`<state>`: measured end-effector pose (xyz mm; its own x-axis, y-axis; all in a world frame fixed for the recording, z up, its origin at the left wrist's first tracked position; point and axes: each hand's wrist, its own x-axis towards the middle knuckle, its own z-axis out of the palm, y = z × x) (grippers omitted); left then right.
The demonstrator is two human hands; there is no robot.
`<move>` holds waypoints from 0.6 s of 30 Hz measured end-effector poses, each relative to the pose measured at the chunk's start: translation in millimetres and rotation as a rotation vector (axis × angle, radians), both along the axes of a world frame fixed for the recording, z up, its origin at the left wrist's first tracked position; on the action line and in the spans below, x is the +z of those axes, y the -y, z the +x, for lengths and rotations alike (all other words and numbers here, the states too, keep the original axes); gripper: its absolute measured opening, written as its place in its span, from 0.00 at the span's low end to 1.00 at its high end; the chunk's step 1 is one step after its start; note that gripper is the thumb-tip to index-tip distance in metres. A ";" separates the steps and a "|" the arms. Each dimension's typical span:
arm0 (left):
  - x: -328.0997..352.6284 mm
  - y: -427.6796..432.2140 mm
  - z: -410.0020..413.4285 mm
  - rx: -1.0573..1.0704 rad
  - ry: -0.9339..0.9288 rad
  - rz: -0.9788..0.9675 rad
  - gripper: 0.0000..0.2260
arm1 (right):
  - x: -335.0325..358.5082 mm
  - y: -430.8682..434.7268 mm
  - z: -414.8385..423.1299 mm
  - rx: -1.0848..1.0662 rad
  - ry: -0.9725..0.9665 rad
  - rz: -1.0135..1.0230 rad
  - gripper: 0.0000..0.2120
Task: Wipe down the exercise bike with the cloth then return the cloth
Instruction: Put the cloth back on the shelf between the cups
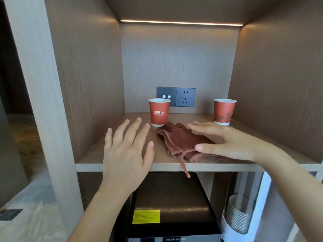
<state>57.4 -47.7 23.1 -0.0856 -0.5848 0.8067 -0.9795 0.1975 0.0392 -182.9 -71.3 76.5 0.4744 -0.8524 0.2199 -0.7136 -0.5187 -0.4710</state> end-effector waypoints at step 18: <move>-6.1 -11.3 5.2 0.008 -0.088 -0.045 0.19 | -13.2 -5.4 28.6 -0.015 -0.093 -0.064 0.27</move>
